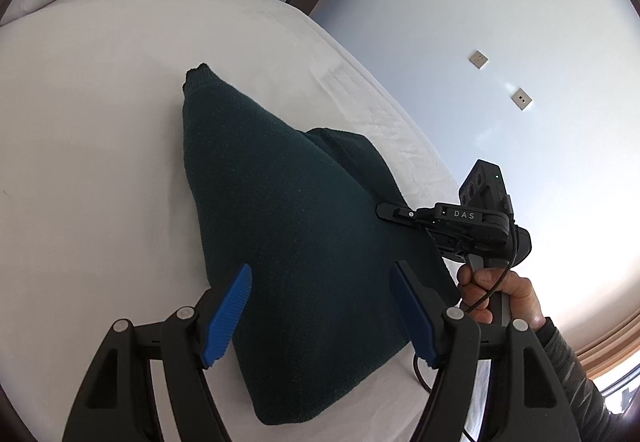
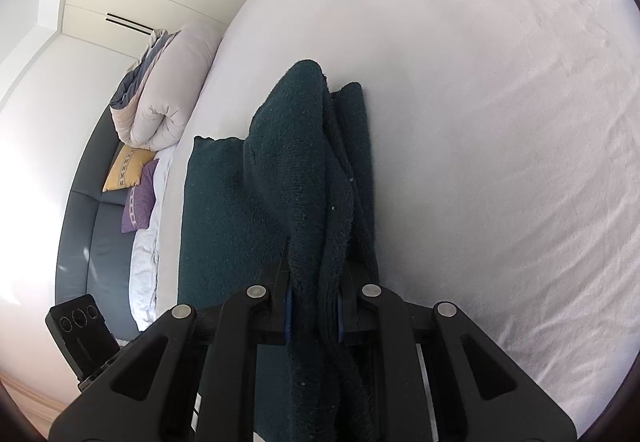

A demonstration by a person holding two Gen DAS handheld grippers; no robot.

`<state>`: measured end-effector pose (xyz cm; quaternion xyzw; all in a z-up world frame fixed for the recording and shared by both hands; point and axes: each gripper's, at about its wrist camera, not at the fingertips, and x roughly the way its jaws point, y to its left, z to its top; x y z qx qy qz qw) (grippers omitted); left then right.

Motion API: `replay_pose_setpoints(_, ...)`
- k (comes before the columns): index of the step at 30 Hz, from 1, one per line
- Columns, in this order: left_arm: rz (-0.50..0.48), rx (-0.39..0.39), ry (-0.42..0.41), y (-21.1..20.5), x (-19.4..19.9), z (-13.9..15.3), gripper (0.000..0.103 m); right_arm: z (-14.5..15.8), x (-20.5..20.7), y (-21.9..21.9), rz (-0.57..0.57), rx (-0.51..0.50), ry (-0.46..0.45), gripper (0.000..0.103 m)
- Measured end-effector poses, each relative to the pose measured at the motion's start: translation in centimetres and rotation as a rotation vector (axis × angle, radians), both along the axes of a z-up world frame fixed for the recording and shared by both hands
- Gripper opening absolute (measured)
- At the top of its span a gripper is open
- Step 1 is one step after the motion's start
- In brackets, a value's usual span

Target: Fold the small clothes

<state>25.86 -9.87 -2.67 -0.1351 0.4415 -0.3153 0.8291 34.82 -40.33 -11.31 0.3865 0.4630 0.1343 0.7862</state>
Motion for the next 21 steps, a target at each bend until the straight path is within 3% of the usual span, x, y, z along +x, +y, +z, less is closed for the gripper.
replay_pose_setpoints(5, 0.001, 0.046, -0.025, -0.7, 1.2, 0.3, 0.073, -0.1, -0.9, -1.4, -0.006, 0.057, 0.010, 0.016)
replay_pose_setpoints(8, 0.015, 0.063, -0.064, -0.9, 2.6, 1.3, 0.073, 3.0, -2.9, -1.4, -0.059, -0.105, -0.007, 0.031)
replay_pose_setpoints(9, 0.016, 0.070, -0.077, -1.2, 3.3, 1.6, 0.073, 4.4, -3.8, -1.3, -0.095, -0.167, -0.039, 0.044)
replay_pose_setpoints(10, 0.016, 0.081, -0.085, -1.6, 3.8, 1.6, 0.073, 5.8, -4.7, -1.5, -0.113, -0.189, -0.074, 0.046)
replay_pose_setpoints(12, 0.017, 0.125, -0.103, -2.7, 5.1, 1.5, 0.073, 8.0, -5.5, -0.9, -0.096, -0.180, -0.177, 0.046)
replay_pose_setpoints(14, 0.027, 0.159, -0.092, -3.6, 6.4, 0.7, 0.066, 9.4, -5.2, 0.0, -0.053, -0.183, -0.219, 0.046)
replay_pose_setpoints(17, 0.051, 0.210, -0.040, -4.6, 8.1, -1.6, 0.061, 8.7, -2.8, 2.2, 0.021, -0.203, -0.197, 0.046)
replay_pose_setpoints(21, 0.034, 0.342, -0.105, -6.9, 7.3, -2.9, 0.062, 4.5, -1.1, 2.4, 0.024, -0.241, -0.106, 0.037)
